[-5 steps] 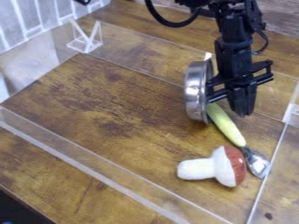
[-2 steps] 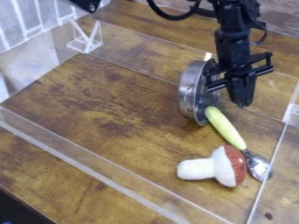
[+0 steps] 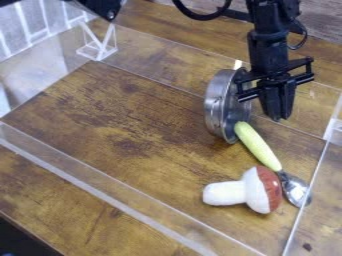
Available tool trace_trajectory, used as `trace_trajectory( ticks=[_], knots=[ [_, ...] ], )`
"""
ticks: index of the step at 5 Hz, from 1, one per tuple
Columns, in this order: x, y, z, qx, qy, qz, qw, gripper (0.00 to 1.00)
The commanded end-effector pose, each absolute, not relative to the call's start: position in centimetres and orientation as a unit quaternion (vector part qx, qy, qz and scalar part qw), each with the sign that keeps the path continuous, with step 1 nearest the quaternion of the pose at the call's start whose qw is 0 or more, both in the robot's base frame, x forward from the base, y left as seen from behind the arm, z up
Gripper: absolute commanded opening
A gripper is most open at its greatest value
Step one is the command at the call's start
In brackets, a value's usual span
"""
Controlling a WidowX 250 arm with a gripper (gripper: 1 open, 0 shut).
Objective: Move the green spoon to the right side of the table
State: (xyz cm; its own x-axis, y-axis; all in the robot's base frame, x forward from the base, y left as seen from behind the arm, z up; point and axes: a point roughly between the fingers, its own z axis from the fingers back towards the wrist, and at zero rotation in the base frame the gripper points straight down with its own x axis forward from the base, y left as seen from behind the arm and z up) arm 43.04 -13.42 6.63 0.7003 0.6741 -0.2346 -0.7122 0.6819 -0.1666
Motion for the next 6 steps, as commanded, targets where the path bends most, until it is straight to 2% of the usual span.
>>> trace_trajectory(
  ticks=[1, 2, 3, 6],
  knots=[
    [43.5, -11.0, 11.2, -0.143, 0.037, 0.394, 0.907, 1.00],
    [43.6, -9.6, 12.7, -0.144, 0.035, 0.393, 0.907, 1.00],
    [43.9, -8.5, 12.5, -0.133, 0.039, 0.399, 0.906, 1.00],
    [45.2, -9.0, 11.2, -0.121, 0.035, 0.468, 0.875, 1.00]
  ],
)
